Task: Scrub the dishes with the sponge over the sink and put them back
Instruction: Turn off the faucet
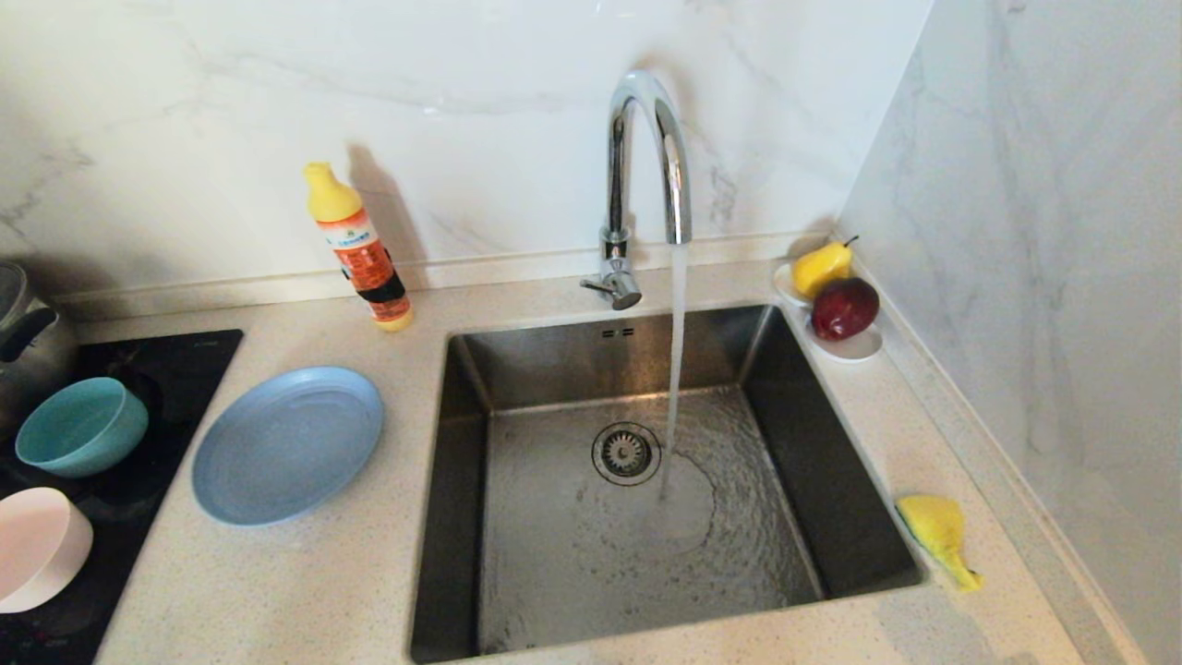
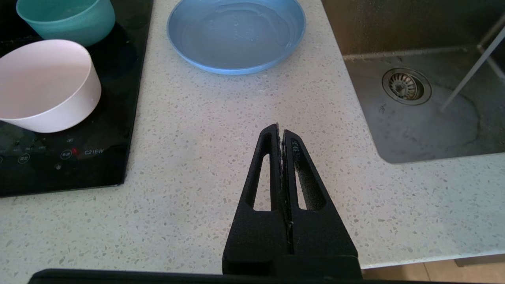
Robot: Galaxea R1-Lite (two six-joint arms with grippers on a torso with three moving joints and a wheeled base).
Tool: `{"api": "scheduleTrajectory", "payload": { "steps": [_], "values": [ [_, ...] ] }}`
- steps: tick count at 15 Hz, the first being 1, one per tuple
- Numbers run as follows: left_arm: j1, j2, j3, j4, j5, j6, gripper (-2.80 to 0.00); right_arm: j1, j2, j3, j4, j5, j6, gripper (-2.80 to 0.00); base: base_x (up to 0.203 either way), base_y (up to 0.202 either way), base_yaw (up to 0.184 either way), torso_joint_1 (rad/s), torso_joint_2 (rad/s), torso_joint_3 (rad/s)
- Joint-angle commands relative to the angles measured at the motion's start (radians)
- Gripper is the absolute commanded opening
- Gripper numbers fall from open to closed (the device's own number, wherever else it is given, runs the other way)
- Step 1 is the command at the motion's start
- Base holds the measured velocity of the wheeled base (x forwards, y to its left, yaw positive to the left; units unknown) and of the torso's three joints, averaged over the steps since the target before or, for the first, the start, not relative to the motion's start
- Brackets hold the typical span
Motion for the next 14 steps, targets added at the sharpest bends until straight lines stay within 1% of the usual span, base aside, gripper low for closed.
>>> {"api": "scheduleTrajectory", "payload": {
  "steps": [1,3,5,6,7,8,9,10,12,14],
  "values": [
    [0.0,0.002,0.0,0.0,0.0,0.001,-2.8,0.0,0.0,0.0,0.001,0.0,-0.002,-2.8,0.0,0.0,0.0,0.0,0.0,0.0],
    [0.0,0.002,0.0,0.002,0.001,0.01,-2.8,0.0,0.0,0.0,0.001,0.0,-0.002,-2.8,0.0,0.0,0.0,0.0,0.0,0.0],
    [0.001,0.002,-0.003,0.0,-0.002,0.003,-2.8,0.0,0.0,0.0,0.001,0.0,0.0,-2.8,0.0,0.0,0.0,0.0,0.0,0.0],
    [0.0,0.002,-0.037,-0.003,-0.009,0.0,-2.8,0.0,0.0,0.0,0.001,0.0,0.0,-2.8,0.0,0.0,0.0,0.0,0.0,0.0],
    [0.0,0.006,-0.104,0.003,-0.035,-0.002,-2.8,0.0,0.0,0.0,0.001,0.0,0.0,-2.8,0.0,0.0,0.0,0.0,0.0,0.0],
    [0.0,0.029,-0.19,0.016,-0.092,-0.004,-2.8,0.0,0.0,0.0,0.001,0.0,-0.001,-2.8,0.0,0.0,0.0,0.0,0.0,0.0],
    [0.0,0.083,-0.269,0.033,-0.163,-0.012,-2.8,0.0,0.0,0.0,0.001,0.0,-0.001,-2.8,0.0,0.0,0.0,0.0,0.0,0.0],
    [0.0,0.169,-0.35,0.046,-0.24,-0.034,-2.8,0.0,0.0,0.0,0.001,0.0,0.0,-2.8,0.0,0.0,0.0,0.0,0.0,0.0],
    [0.0,0.384,-0.506,0.056,-0.433,-0.094,-2.8,0.0,0.0,0.0,0.001,0.0,0.0,-2.8,0.0,0.0,0.0,0.0,0.0,0.0],
    [-0.001,0.62,-0.62,0.059,-0.631,-0.133,-2.8,0.0,0.0,0.0,0.001,0.0,-0.001,-2.8,0.0,0.0,0.0,0.0,0.0,0.0]
  ]
}}
